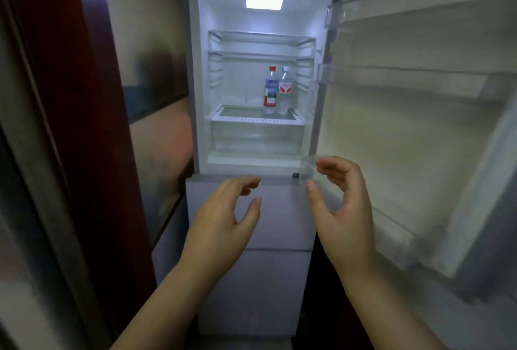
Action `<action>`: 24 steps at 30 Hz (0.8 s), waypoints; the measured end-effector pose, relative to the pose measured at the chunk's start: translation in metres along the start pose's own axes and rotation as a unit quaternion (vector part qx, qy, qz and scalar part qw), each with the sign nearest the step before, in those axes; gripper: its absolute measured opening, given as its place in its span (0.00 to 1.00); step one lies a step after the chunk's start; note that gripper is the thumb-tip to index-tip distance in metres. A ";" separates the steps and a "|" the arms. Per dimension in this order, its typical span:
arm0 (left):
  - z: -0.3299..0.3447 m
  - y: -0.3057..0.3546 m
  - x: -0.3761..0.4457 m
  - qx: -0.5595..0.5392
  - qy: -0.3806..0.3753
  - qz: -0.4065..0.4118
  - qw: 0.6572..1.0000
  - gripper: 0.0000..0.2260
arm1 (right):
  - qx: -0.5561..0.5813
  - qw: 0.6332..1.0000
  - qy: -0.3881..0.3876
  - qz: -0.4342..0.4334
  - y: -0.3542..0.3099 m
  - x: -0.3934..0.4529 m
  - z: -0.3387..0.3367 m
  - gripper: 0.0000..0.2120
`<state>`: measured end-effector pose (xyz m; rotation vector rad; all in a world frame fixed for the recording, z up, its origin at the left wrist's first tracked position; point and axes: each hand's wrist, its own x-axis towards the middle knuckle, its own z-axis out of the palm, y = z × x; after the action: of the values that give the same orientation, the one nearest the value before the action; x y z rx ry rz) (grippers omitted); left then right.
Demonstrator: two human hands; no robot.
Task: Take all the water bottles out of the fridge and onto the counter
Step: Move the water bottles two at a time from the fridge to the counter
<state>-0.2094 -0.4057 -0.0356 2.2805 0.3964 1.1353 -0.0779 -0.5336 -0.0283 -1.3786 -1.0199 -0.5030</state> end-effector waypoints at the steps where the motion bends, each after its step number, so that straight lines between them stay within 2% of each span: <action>1: 0.007 -0.007 0.020 -0.006 0.007 0.000 1.000 0.17 | 0.002 1.000 0.000 0.003 0.015 0.016 0.008 0.14; 10: 0.066 -0.102 0.182 0.006 0.042 -0.031 0.999 0.26 | 0.029 0.999 -0.013 0.043 0.143 0.150 0.114 0.15; 15: 0.097 -0.163 0.275 0.001 0.049 -0.007 0.999 0.27 | -0.002 0.997 -0.025 0.075 0.211 0.193 0.186 0.17; 24: 0.164 -0.257 0.451 0.006 0.029 0.072 0.997 0.29 | -0.015 0.992 0.073 0.103 0.326 0.302 0.273 0.17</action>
<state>0.1873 -0.0376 0.0179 2.3203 0.2647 1.2766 0.2593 -0.1370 0.0056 -1.4329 -0.7445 -0.4593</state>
